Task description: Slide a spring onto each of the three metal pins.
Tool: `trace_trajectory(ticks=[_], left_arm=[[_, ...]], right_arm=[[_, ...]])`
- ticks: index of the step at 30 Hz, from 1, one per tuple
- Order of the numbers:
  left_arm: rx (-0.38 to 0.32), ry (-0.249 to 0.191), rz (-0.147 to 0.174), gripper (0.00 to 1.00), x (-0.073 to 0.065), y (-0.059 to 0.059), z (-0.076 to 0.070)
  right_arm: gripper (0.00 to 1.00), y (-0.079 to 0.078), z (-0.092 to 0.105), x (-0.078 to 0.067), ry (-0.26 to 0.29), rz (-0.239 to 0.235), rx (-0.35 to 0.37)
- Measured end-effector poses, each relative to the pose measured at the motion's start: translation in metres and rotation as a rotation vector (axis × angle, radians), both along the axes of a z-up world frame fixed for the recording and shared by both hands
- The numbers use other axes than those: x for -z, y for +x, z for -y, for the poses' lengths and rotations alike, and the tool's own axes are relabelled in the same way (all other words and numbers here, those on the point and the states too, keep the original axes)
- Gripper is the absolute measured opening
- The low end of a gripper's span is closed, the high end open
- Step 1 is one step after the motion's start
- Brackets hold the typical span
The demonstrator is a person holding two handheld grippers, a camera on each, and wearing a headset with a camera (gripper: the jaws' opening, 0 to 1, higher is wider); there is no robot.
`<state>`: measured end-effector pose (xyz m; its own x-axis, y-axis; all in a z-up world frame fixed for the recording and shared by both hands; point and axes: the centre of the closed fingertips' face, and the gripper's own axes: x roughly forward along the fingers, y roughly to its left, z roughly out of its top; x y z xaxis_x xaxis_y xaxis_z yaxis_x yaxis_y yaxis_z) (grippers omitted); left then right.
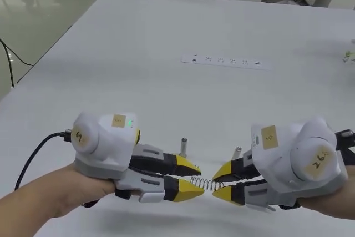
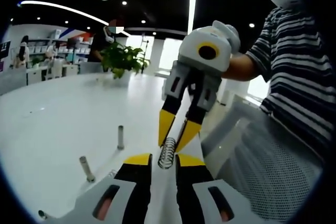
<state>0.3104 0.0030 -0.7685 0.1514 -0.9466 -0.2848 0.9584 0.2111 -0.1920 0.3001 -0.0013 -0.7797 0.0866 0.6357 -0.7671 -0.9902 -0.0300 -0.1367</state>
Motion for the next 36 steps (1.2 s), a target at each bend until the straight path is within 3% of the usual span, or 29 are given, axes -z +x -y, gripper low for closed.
trace_trajectory(ticks=[9,36], left_arm=[[0.009,0.0,0.014,0.03,0.0006,-0.003,0.0017],[0.008,-0.018,0.005,0.03,-0.0031,-0.0058,0.0045]], right_arm=[[0.08,0.0001,-0.0013,-0.0031,0.019,-0.006,0.014],[0.08,-0.0023,0.0008,-0.0009,0.009,-0.005,0.006]])
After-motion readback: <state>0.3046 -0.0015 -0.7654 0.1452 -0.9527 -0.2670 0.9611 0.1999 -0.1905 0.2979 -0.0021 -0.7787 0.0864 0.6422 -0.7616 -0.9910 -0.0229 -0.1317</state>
